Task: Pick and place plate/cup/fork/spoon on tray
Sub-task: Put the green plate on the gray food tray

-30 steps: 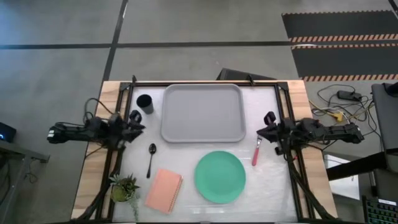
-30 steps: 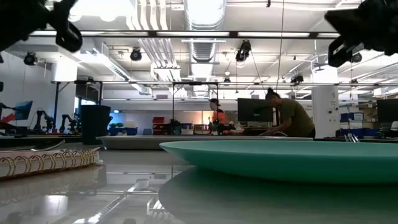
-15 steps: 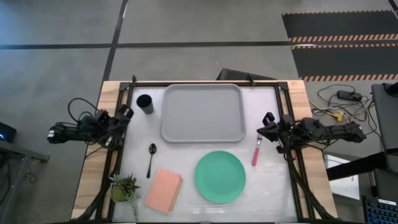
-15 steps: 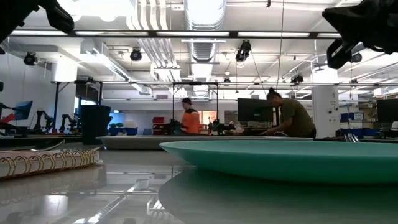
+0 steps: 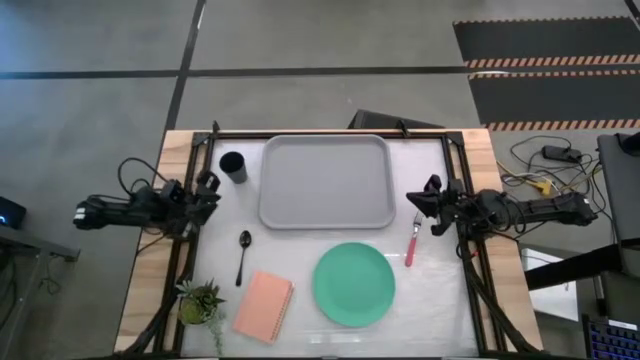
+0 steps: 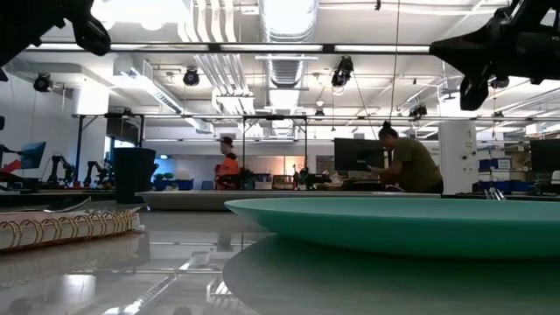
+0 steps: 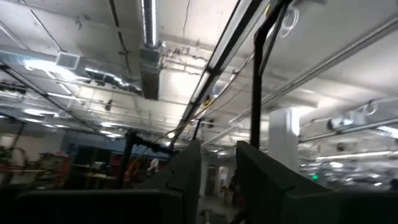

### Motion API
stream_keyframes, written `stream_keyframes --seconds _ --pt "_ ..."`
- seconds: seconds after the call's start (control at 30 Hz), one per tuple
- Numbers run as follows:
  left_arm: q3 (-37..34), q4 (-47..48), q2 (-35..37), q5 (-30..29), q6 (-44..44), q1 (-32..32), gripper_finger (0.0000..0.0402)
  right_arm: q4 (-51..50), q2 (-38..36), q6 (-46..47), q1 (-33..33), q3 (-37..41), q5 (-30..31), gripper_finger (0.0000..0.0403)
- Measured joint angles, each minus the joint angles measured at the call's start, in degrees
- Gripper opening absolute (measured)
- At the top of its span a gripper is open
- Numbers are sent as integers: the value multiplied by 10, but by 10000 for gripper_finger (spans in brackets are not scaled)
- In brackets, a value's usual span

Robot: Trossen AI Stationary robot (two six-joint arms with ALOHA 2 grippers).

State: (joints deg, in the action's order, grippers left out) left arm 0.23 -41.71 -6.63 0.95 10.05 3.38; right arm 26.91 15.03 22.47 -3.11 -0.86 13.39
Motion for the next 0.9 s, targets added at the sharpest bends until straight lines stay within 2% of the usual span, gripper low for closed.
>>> stream_keyframes --seconds 0.07,0.33,0.6,0.77,0.9 --pt "0 0 -20 -23 -3 0 83 29 23 -6 0 -3 -3 9" --pt "8 4 -121 -135 -17 0 83 37 148 -79 -4 -64 -3 9" --pt "37 0 -200 -157 -20 0 83 36 299 -104 -4 -149 -11 9" --pt "37 -30 -210 -169 -34 0 83 38 394 -101 -18 -196 -47 9" --pt "37 -33 -207 -171 -33 0 83 -23 467 -99 -42 -241 -48 9"
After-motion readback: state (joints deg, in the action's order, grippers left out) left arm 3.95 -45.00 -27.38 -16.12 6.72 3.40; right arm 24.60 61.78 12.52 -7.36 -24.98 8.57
